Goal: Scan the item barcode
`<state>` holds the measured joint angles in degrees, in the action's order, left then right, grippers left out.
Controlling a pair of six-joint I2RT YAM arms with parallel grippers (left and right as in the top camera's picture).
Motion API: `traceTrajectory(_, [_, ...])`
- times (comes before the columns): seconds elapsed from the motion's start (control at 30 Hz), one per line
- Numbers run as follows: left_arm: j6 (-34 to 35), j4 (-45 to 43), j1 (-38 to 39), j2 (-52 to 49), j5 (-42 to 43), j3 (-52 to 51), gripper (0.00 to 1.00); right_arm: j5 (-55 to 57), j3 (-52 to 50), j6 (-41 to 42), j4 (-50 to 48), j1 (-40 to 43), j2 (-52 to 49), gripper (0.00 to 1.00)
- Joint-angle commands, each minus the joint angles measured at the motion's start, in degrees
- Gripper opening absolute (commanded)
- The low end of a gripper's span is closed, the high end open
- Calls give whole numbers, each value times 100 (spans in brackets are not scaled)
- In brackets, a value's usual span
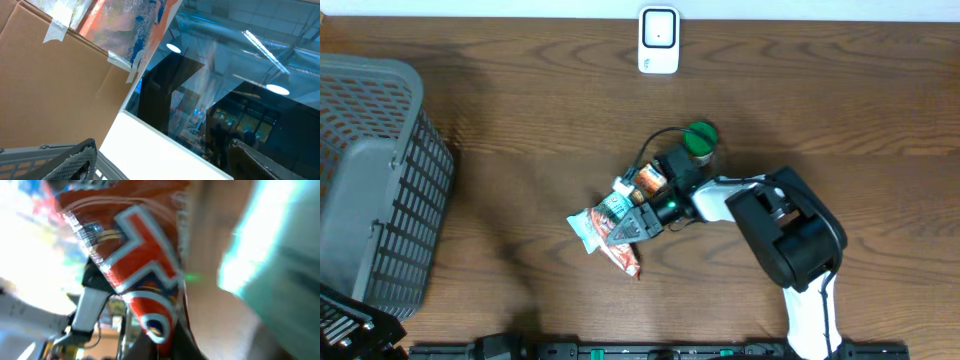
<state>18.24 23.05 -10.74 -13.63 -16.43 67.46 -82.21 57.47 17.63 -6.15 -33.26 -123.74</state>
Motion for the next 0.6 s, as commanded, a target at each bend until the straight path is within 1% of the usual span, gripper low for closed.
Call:
traceTrajectory(0.0, [57, -24, 22, 52, 39, -13, 84, 586, -151, 356, -2, 175, -15, 22])
traceTrajectory(0.03, [57, -24, 22, 52, 39, -13, 84, 754, -179, 363, 0, 186, -15, 26])
traceTrajectory(0.07, [57, -24, 22, 52, 39, -13, 84, 946, -208, 396, 0, 195, -15, 37])
traceTrajectory(0.1, [57, -24, 22, 52, 39, -13, 84, 1154, -221, 479, 0, 205, -15, 73])
traceTrajectory(0.13, [57, -24, 22, 52, 39, -13, 84, 1335, -227, 540, 2, 210, -15, 99])
traceTrajectory(0.2, [55, -22, 22, 52, 37, -13, 84, 1727, -234, 619, 15, 234, -13, 99])
traceTrajectory(0.27, [55, -22, 22, 52, 39, -13, 84, 1886, -232, 619, -9, 284, -13, 99])
traceTrajectory(0.43, [55, -20, 22, 52, 37, -13, 84, 1891, -232, 789, -24, 459, 33, 99])
traceTrajectory(0.57, [55, -20, 22, 52, 37, -13, 84, 1932, -232, 802, 57, 555, 413, 99])
